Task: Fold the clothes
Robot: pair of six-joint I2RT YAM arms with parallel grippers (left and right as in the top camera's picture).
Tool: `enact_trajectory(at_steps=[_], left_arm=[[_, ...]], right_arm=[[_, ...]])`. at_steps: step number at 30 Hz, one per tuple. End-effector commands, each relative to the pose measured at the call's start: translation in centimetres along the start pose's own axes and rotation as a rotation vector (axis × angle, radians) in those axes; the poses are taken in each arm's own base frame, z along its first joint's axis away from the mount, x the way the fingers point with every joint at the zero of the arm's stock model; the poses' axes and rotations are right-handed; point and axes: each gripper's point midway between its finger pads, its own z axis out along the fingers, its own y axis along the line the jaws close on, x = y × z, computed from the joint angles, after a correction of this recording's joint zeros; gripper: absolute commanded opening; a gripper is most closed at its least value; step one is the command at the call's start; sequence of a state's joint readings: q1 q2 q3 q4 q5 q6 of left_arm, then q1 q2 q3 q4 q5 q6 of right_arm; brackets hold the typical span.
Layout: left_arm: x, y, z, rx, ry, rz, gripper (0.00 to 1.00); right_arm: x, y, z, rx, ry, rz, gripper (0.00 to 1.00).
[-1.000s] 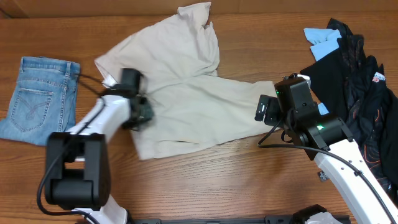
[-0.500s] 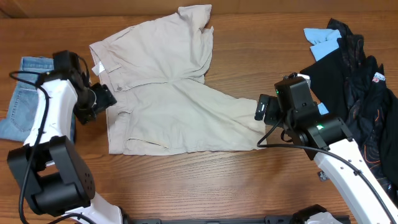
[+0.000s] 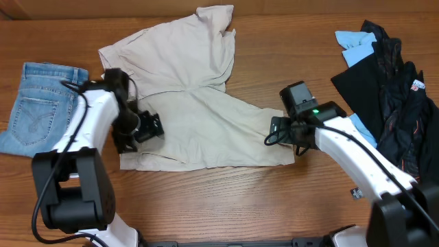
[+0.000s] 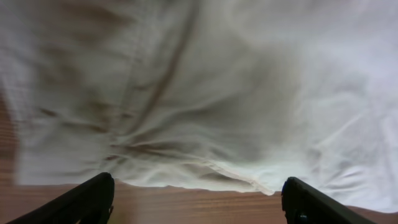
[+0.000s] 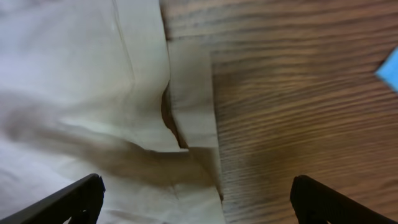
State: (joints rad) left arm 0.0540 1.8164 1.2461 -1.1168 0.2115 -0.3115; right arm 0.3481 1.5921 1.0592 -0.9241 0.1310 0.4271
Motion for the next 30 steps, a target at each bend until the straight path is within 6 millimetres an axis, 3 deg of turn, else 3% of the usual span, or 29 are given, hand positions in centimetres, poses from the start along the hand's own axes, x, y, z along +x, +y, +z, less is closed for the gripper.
enact_trajectory(at_steps=[1,3,12,15,17,25,30], left_arm=[[0.9,0.8,1.9,-0.070,0.011,-0.012,0.89],[1.4,1.1,3.1,-0.084,0.014,-0.016,0.91],[3.8,3.4,6.7,-0.136,0.047,-0.062,0.93],[5.4,5.4,7.0,-0.228,0.083,-0.132,0.93],[5.9,6.9,6.8,-0.293,0.085,-0.208,1.00],[4.9,9.5,6.3,-0.299,0.056,-0.341,1.00],[4.8,11.1,5.9,-0.337,0.047,-0.374,1.00]], right_arm=[[-0.1,1.6,0.5,-0.072,0.030,-0.077,1.00],[0.5,2.4,0.9,-0.118,0.065,-0.140,1.00],[2.4,1.5,2.1,-0.090,0.121,-0.148,1.00],[2.5,1.3,2.3,-0.078,0.124,-0.146,1.00],[2.6,1.2,2.3,-0.076,0.127,-0.146,1.00],[3.4,1.5,2.1,-0.102,0.162,-0.148,1.00],[0.5,3.0,2.3,-0.154,0.039,-0.144,0.95]])
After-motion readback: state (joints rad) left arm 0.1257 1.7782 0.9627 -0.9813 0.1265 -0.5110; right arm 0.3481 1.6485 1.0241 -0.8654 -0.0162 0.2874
